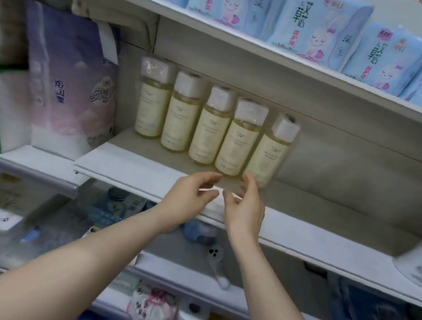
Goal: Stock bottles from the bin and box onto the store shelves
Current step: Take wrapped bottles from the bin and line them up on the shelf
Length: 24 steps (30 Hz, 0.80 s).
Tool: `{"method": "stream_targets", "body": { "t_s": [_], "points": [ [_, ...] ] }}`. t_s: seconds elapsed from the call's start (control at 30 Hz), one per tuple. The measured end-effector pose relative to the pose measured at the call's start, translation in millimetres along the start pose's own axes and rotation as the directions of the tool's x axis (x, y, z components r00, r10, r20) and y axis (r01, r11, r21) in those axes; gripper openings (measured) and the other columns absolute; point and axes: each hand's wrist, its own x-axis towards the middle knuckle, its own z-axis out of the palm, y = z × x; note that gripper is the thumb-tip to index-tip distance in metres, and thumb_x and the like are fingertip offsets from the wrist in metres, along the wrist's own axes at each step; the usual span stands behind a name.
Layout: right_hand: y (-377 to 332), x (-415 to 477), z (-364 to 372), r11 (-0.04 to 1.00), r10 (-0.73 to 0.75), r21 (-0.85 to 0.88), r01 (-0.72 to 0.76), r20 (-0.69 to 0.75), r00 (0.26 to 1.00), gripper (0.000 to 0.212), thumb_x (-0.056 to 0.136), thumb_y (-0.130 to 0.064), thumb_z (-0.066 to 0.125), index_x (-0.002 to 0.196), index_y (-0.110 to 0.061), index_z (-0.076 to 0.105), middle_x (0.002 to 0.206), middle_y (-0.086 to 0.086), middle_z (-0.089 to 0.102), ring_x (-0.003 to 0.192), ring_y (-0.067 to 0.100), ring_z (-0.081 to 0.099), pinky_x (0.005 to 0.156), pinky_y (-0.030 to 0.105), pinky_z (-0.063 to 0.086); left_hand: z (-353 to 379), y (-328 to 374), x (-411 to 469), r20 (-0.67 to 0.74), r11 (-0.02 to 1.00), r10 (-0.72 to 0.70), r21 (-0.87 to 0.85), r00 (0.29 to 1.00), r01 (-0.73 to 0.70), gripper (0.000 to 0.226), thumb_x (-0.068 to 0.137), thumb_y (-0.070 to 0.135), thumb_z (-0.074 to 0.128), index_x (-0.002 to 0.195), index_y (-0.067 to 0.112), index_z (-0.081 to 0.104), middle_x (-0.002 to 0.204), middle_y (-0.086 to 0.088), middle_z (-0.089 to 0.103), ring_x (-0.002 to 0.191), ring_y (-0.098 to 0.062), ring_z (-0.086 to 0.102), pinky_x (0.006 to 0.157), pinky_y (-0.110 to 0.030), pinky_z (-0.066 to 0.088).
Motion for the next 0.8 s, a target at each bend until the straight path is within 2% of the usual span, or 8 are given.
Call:
{"method": "stream_targets", "body": {
  "t_s": [0.03,0.13,0.23,0.33,0.4,0.5,0.63,0.8],
  "points": [
    [-8.2,-12.5,5.1,1.000,-0.006,0.016,0.006,-0.002,1.000,0.056,0.093,-0.016,0.065,0.145,-0.020,0.045,0.131,0.005,0.061,0.112,0.021,0.060,0.090,0.021,0.039,-10.8,-2.5,-10.9,-0.023,1.000,0.011,-0.018,1.000,-0.011,0.037,0.094,0.013,0.063,0.131,0.016,0.060,0.124,0.004,0.065,0.112,-0.005,0.059,0.090,-0.002,0.041],
    [-28.1,-50.9,25.9,0.997,-0.048,0.059,0.048,-0.014,0.999,0.049,0.092,-0.014,0.065,0.139,-0.020,0.050,0.121,0.001,0.063,0.104,0.017,0.062,0.086,0.022,0.044,-44.7,-14.1,-44.4,-0.070,0.999,0.020,-0.047,0.997,-0.024,0.031,0.094,0.007,0.062,0.124,0.015,0.064,0.117,0.000,0.068,0.107,-0.004,0.062,0.092,-0.007,0.044],
    [-36.3,-90.8,54.2,0.992,-0.106,0.061,0.107,-0.018,0.994,0.043,0.090,-0.011,0.065,0.132,-0.019,0.055,0.114,0.001,0.065,0.096,0.016,0.063,0.087,0.032,0.051,-76.4,-35.1,-81.3,-0.094,1.000,0.014,-0.019,0.995,-0.016,0.029,0.093,0.004,0.061,0.120,0.013,0.067,0.111,0.001,0.070,0.101,0.002,0.062,0.089,-0.005,0.045],
    [-38.8,-131.2,84.6,0.989,-0.126,0.076,0.124,0.026,0.992,0.045,0.090,-0.009,0.066,0.133,-0.017,0.055,0.118,0.003,0.064,0.096,0.013,0.061,0.086,0.026,0.051,-102.5,-61.3,-117.7,-0.077,0.999,-0.013,0.030,0.997,0.015,0.030,0.093,0.004,0.060,0.120,0.013,0.067,0.107,0.004,0.070,0.098,0.006,0.061,0.091,-0.008,0.046],
    [-37.8,-158.8,109.5,0.991,-0.114,0.079,0.108,0.075,0.991,0.046,0.091,-0.009,0.065,0.135,-0.018,0.054,0.121,0.002,0.063,0.099,0.011,0.060,0.087,0.026,0.052,-117.8,-85.4,-139.7,-0.073,0.997,-0.061,0.044,0.995,0.064,0.028,0.093,0.006,0.061,0.119,0.015,0.068,0.107,0.005,0.071,0.099,0.004,0.063,0.089,-0.008,0.046],
    [-30.7,-195.0,144.0,0.994,-0.096,0.066,0.087,0.142,0.985,0.046,0.090,-0.011,0.066,0.133,-0.020,0.055,0.124,0.000,0.064,0.106,0.014,0.062,0.092,0.035,0.053,-132.2,-121.5,-167.0,-0.081,0.988,-0.148,0.035,0.986,0.151,0.026,0.093,0.009,0.062,0.118,0.017,0.068,0.106,0.006,0.072,0.100,0.001,0.066,0.091,-0.015,0.049],
    [-9.3,-240.8,188.6,0.999,-0.010,0.033,0.000,0.299,0.954,0.046,0.089,-0.009,0.065,0.133,-0.019,0.056,0.126,0.001,0.064,0.105,0.018,0.063,0.093,0.041,0.052,-139.8,-172.9,-208.9,-0.079,0.964,-0.267,-0.005,0.960,0.268,0.025,0.093,0.006,0.063,0.116,0.013,0.068,0.100,0.006,0.071,0.088,0.015,0.062,0.083,-0.005,0.044],
    [33.8,-288.7,231.8,0.995,0.102,-0.059,-0.084,0.461,0.881,0.047,0.091,-0.009,0.065,0.135,-0.018,0.054,0.127,0.002,0.062,0.110,0.019,0.061,0.095,0.042,0.051,-130.5,-242.8,-262.9,-0.043,0.882,-0.471,-0.035,0.881,0.470,0.027,0.093,0.003,0.060,0.116,0.016,0.066,0.099,0.003,0.070,0.090,0.010,0.062,0.090,-0.011,0.049]
  ]
}}
